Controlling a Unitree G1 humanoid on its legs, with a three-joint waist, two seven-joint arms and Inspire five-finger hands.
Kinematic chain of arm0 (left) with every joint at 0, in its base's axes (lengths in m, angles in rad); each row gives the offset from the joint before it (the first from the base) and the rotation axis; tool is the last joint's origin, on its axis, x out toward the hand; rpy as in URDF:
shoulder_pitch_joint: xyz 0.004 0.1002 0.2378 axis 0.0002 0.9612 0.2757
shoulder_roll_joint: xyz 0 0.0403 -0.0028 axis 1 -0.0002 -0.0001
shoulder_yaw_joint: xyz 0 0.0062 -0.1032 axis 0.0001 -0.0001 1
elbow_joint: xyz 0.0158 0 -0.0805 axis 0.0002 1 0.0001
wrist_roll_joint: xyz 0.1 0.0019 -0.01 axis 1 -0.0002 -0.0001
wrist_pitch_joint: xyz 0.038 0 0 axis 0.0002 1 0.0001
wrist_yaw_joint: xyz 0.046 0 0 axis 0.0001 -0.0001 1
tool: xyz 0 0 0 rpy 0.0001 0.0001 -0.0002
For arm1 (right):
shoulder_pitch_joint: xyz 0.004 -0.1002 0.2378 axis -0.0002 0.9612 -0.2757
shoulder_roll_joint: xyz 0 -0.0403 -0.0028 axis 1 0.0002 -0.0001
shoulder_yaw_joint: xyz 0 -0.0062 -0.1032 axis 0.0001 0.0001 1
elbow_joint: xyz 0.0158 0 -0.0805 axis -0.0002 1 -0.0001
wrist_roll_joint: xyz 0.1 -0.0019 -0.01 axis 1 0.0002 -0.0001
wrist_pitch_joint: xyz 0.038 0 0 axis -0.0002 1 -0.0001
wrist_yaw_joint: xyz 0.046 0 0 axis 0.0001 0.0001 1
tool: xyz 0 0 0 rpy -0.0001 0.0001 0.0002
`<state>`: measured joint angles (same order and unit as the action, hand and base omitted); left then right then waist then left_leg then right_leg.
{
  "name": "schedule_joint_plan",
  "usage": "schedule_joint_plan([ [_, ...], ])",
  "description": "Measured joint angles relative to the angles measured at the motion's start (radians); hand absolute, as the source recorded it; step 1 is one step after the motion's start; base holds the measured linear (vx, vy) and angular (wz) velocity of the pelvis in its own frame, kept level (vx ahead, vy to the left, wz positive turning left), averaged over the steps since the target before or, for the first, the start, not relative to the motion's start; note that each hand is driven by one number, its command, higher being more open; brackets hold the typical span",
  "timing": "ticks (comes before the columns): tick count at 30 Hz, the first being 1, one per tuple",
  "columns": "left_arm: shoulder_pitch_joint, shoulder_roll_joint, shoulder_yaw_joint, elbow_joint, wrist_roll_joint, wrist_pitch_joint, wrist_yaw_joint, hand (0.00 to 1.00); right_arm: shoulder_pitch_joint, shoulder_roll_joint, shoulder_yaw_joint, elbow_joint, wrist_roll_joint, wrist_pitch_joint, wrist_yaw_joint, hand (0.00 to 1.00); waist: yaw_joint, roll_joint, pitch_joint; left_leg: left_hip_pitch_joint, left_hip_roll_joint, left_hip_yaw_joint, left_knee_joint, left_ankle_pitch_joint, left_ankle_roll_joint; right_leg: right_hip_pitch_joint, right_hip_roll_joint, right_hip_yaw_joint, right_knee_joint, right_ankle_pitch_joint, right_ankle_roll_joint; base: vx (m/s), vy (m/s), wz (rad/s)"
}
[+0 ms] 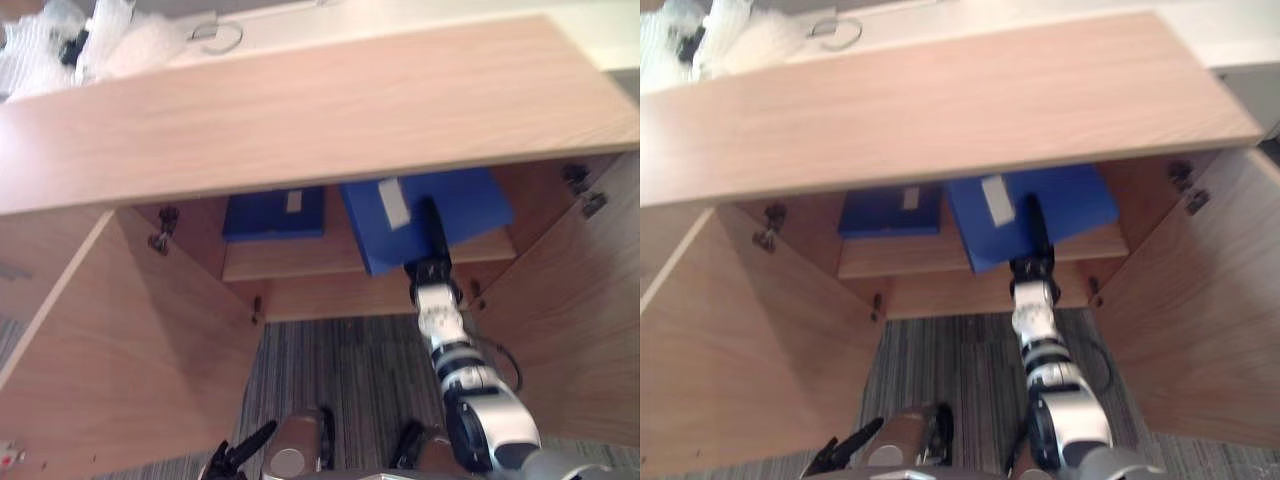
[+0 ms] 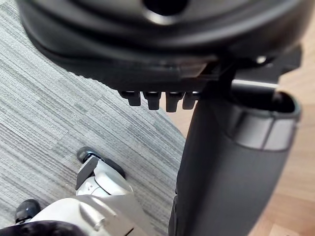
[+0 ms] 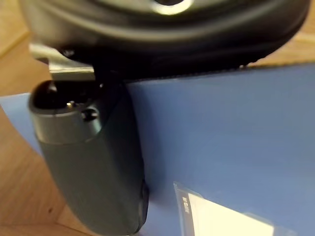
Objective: Walk over to the cabinet, pick up the folder, carry it to the office cabinet, place the folder inside the office cabinet, then close the office cabinet door
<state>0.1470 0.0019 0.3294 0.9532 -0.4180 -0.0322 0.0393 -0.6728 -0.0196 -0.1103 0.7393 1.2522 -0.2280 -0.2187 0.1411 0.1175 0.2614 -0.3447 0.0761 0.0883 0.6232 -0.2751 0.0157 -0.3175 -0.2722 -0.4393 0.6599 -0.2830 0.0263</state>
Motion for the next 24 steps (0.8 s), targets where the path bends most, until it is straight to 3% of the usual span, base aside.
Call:
schedule_joint_plan([
  [5,0.000,-0.001,-0.001,-0.026,-0.015,0.002,0.008,1.00,-0.221,-0.023,-0.111,0.062,0.011,-0.001,-0.092,0.00,0.012,0.011,0.039,-0.166,-0.024,-0.064,0.113,-0.009,-0.010,-0.112,-0.064,-0.062,0.135,-0.055,-0.020,-0.10,-0.066,0.47],
  [12,0.001,-0.005,-0.003,-0.058,-0.021,0.004,0.013,1.00,-0.493,-0.178,-0.153,0.131,0.059,-0.005,-0.166,0.00,0.026,0.054,0.094,-0.371,-0.097,-0.148,0.270,-0.023,-0.017,-0.240,-0.190,-0.143,0.346,-0.153,-0.043,-0.06,-0.032,0.53],
  [18,-0.002,-0.005,-0.006,-0.069,-0.005,0.020,0.015,1.00,-0.560,-0.323,-0.198,0.131,0.089,-0.027,-0.207,0.00,0.045,0.072,0.121,-0.491,-0.158,-0.180,0.372,-0.043,-0.022,-0.309,-0.284,-0.170,0.485,-0.224,-0.034,-0.05,0.003,0.41],
  [24,0.000,-0.003,-0.009,-0.066,-0.003,0.025,0.019,1.00,-0.561,-0.425,-0.227,0.158,0.124,-0.045,-0.252,0.00,0.057,0.086,0.137,-0.538,-0.189,-0.190,0.394,-0.043,-0.023,-0.338,-0.323,-0.182,0.525,-0.240,-0.030,-0.02,0.009,0.19],
])
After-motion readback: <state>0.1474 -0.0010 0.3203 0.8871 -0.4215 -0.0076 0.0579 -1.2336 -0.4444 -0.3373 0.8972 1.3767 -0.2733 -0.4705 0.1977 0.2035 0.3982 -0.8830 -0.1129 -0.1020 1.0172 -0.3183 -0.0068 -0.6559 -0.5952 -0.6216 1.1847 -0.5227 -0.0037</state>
